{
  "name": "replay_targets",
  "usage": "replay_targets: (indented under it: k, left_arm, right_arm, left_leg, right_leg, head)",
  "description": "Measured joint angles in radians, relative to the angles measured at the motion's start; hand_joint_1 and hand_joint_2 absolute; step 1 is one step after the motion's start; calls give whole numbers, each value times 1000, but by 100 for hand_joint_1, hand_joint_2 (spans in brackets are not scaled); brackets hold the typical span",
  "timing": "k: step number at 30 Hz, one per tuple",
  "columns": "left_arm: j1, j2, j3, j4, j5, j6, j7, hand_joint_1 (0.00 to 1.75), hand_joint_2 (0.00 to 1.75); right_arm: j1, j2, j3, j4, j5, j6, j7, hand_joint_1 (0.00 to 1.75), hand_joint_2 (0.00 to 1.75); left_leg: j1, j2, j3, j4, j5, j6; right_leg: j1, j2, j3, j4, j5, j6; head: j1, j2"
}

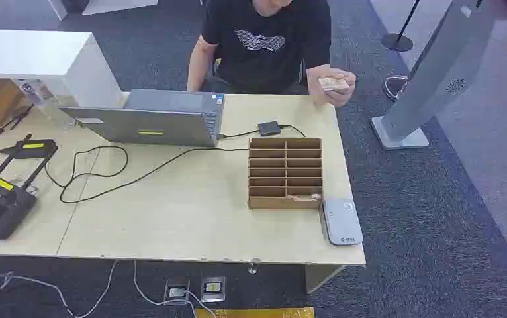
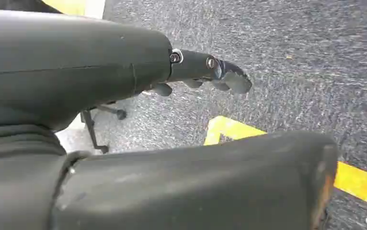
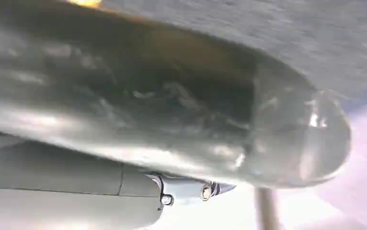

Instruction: Pass the card to the sensor for recognition and then transmit it.

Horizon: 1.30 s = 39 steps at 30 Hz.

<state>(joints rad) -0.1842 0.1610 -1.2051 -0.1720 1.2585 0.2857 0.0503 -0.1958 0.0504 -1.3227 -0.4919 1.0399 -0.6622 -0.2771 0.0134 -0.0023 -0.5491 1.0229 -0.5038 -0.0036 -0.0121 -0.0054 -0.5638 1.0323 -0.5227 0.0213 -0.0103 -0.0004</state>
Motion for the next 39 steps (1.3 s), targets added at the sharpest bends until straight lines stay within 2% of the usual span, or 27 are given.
replay_targets:
  k: [3,6,7,8,9,10,12,14,15,16,18,19,21,22,23,24,25,26,27,28,29,30,31,32,36,39]
  left_arm:
    - [0,0,0,0,1,1,-9,0,0]
    - [0,-1,0,0,1,-4,-10,0,0]
    - [-1,0,0,0,0,-3,-10,0,0]
    - [-2,1,0,0,0,-3,-7,0,0]
    - [-2,4,0,0,-1,-4,-3,0,0]
    - [-2,7,0,0,-1,-8,1,0,0]
    - [1,18,0,0,-2,-12,3,0,0]
    - [5,25,0,0,-2,-13,4,0,0]
    - [6,26,0,0,-2,-12,4,0,0]
    - [3,31,0,0,-2,-12,4,0,0]
    - [-1,33,0,0,-3,-13,4,0,0]
    - [-1,34,0,0,-4,-14,4,0,0]
    - [0,34,0,0,-11,-20,5,0,0]
    - [2,36,0,0,-11,-21,5,0,0]
    - [4,41,0,0,-8,-21,5,0,0]
    - [6,46,0,0,-4,-22,5,0,0]
    - [5,50,0,0,-1,-23,5,0,0]
    - [2,51,0,0,0,-24,2,0,0]
    - [-7,52,0,0,0,-24,-5,0,0]
    - [-15,51,0,0,0,-27,-12,0,0]
    - [-23,51,0,0,-1,-32,-19,0,0]
    - [-22,51,0,0,-3,-37,-23,0,0]
    - [-19,49,0,0,-12,-49,-28,0,0]
    - [-10,46,0,0,-18,-60,-31,0,0]
    - [-1,54,-2,0,-39,-90,-41,0,0]
    - [-5,58,-2,0,-56,-111,-51,0,0]
  right_arm:
    - [-14,49,-49,-104,5,0,-107,0,0]
    - [-32,108,-59,-173,53,0,-147,0,0]
    - [-49,122,-67,-201,17,1,-154,0,0]
    - [-64,128,-71,-235,-52,7,-131,0,0]
    - [-70,118,-69,-274,-140,16,-77,0,0]
    - [-69,90,-62,-324,-245,21,5,0,0]
    - [-42,-35,-22,-374,-420,12,126,0,0]
    - [-23,-141,32,-377,-497,5,141,0,0]
    - [-18,-160,49,-385,-504,3,135,0,0]
    - [-13,-175,67,-405,-508,2,125,0,175]
    - [-5,-201,87,-425,-540,2,115,0,175]
    - [-4,-224,100,-423,-602,5,106,0,175]
    - [-11,-329,134,-419,-726,27,66,0,175]
    - [-27,-416,156,-411,-776,71,42,0,175]
    - [-65,-503,182,-395,-790,147,4,0,175]
    - [-137,-573,213,-377,-782,245,-32,0,175]
    - [-250,-652,276,-347,-748,381,-75,0,175]
    - [-372,-703,343,-318,-706,463,-101,0,175]
    - [-491,-755,438,-282,-652,527,-128,0,175]
    - [-566,-803,517,-256,-617,540,-146,0,175]
    - [-615,-842,596,-229,-606,537,-159,0,175]
    - [-663,-865,633,-220,-606,537,-163,0,175]
    - [-708,-885,684,-209,-608,548,-152,0,175]
    - [-751,-895,737,-202,-608,567,-133,0,175]
    - [-866,-913,975,-197,-626,621,-62,0,175]
    - [-876,-916,1135,-211,-639,669,-26,0,175]
  left_leg:
    - [0,0,0,0,0,0]
    - [0,1,0,0,0,0]
    - [0,2,1,0,0,0]
    - [-2,2,3,0,0,0]
    - [-4,1,4,0,1,1]
    - [-4,-1,4,0,1,2]
    - [-5,-3,2,0,0,3]
    - [-7,2,1,0,-2,4]
    - [-5,5,2,0,-3,5]
    - [-5,7,5,0,-4,5]
    - [-6,5,5,0,-3,6]
    - [-9,5,5,0,-3,7]
    - [-13,3,4,0,-1,9]
    - [-15,3,-1,0,-1,10]
    - [-16,4,-19,0,-1,11]
    - [-17,7,-19,-1,-3,10]
    - [-18,16,-20,-1,-4,10]
    - [-21,20,-19,-1,-4,11]
    - [-24,19,-19,-1,-1,15]
    - [-23,13,-20,0,2,19]
    - [-21,-10,-20,1,10,19]
    - [-17,-26,-10,2,16,19]
    - [-16,-39,-17,2,20,18]
    - [-17,-43,-23,2,23,16]
    - [-16,-37,-24,1,23,14]
    - [-15,-32,-24,1,20,13]
  right_leg:
    - [0,0,0,0,0,0]
    - [0,1,0,0,0,-1]
    - [0,3,0,0,1,0]
    - [-2,2,0,0,1,0]
    - [-3,0,0,-1,0,0]
    - [-3,-2,2,-1,-1,1]
    - [-5,-5,5,-1,-1,1]
    - [-7,0,4,-1,0,2]
    - [-6,4,4,-3,1,3]
    - [-5,5,5,-4,1,3]
    - [-6,4,5,-4,2,4]
    - [-8,3,4,-3,2,4]
    - [-13,0,3,-1,1,5]
    - [-14,0,4,0,3,7]
    - [-16,2,5,1,3,8]
    - [-16,6,3,3,3,8]
    - [-17,14,1,5,5,9]
    - [-20,18,-2,5,6,10]
    - [-23,17,-6,6,6,11]
    - [-23,8,-6,5,5,14]
    - [-21,-12,-4,3,4,16]
    - [-18,-29,-3,1,5,16]
    - [-17,-40,-5,0,7,17]
    - [-17,-44,-8,1,9,16]
    - [-16,-39,-11,2,9,15]
    - [-15,-33,-12,1,9,15]
  head:
    - [-1,0]
    - [0,0]
    - [-1,0]
    - [-1,0]
    - [-3,0]
    - [-2,0]
    - [0,0]
    - [2,0]
    - [0,0]
    - [1,0]
    - [-2,0]
    - [0,0]
    - [-1,0]
    - [-1,0]
    - [0,0]
    - [0,0]
    - [1,0]
    - [-1,0]
    - [-2,0]
    - [-4,0]
    - [-5,0]
    - [-2,0]
    - [3,0]
    - [4,0]
    - [3,0]
    - [3,0]
